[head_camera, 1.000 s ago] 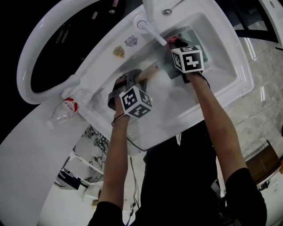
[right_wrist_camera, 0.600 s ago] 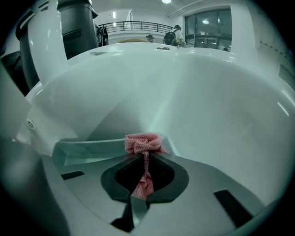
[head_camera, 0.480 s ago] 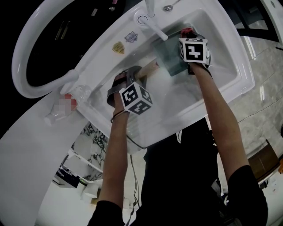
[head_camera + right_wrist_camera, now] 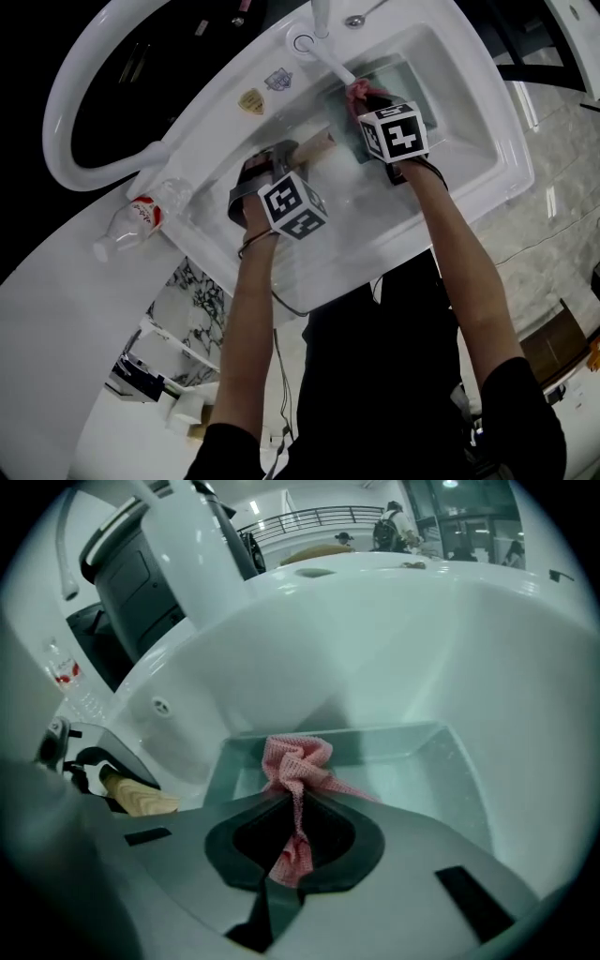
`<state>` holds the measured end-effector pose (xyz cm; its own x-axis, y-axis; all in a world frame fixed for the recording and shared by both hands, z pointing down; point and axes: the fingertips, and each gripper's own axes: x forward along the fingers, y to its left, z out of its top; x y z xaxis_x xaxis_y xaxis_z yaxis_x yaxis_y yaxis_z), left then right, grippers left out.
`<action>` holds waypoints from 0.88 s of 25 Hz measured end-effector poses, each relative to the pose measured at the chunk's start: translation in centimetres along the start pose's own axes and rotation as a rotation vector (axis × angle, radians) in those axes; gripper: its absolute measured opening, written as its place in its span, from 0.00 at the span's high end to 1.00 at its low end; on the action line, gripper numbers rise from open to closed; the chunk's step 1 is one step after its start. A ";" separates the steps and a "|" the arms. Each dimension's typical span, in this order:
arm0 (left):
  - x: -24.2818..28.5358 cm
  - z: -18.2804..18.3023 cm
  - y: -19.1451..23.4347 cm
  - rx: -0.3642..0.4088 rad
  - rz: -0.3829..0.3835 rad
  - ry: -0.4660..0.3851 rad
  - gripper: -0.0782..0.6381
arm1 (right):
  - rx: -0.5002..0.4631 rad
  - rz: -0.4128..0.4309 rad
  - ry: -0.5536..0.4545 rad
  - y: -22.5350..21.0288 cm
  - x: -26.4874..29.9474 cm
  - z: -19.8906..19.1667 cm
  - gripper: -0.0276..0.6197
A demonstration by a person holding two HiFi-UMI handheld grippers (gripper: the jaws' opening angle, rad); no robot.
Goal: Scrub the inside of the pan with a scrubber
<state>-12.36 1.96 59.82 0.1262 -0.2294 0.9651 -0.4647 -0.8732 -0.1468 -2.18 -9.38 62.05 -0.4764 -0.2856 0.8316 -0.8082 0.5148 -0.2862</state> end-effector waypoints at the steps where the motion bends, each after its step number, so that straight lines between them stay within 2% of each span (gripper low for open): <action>1: 0.0 0.0 0.0 0.002 0.003 0.001 0.72 | -0.010 0.028 0.004 1.1 0.1 -0.2 0.91; 6: 0.3 -0.2 -0.1 0.008 0.008 0.014 0.72 | -0.045 0.137 0.027 4.5 0.4 -0.7 0.91; 9: 0.3 -0.2 -0.1 0.012 0.014 0.019 0.72 | -0.052 0.156 0.033 4.5 0.3 -1.1 0.91; 11: 0.3 -0.2 -0.1 0.010 0.008 0.023 0.72 | -0.035 0.132 0.042 3.4 0.0 -1.4 0.91; 22: 0.2 -0.1 0.1 0.014 0.015 0.026 0.73 | 0.003 -0.111 0.079 -5.8 -1.7 -2.1 0.91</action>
<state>-12.49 1.92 60.03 0.0960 -0.2316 0.9681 -0.4539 -0.8757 -0.1645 4.07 -10.14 63.30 -0.3556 -0.2760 0.8930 -0.8554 0.4810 -0.1920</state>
